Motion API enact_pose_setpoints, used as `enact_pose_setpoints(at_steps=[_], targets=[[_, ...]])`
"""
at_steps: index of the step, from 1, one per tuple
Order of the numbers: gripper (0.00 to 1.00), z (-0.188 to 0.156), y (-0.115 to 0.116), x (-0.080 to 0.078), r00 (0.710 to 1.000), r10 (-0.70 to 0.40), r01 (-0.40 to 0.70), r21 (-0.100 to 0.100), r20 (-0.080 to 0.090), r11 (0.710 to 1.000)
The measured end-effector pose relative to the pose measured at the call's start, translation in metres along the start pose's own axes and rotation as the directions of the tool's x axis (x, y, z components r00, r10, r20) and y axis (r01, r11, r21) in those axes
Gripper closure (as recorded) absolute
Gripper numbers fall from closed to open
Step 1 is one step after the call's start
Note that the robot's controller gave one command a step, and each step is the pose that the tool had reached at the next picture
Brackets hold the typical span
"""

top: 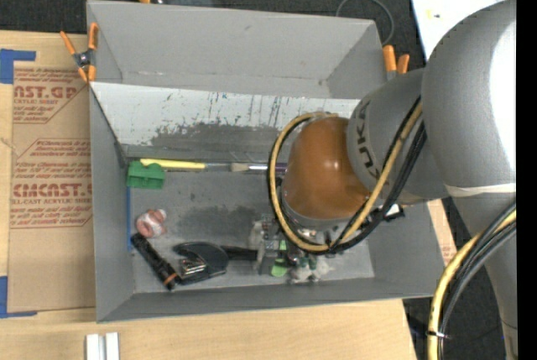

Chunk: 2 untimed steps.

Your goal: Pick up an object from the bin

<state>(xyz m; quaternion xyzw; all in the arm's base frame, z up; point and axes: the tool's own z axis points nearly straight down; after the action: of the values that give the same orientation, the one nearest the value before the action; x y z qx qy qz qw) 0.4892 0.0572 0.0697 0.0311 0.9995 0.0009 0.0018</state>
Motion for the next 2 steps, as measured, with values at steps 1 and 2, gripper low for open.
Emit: enact_pose_setpoints(at_steps=[1,2], targets=[[1.0,0.0,0.0,0.0,1.0,0.0,0.0,0.0,0.0,1.0],[1.0,-0.022,-0.002,-0.001,1.0,-0.003,0.003,0.001,-0.014,1.0]])
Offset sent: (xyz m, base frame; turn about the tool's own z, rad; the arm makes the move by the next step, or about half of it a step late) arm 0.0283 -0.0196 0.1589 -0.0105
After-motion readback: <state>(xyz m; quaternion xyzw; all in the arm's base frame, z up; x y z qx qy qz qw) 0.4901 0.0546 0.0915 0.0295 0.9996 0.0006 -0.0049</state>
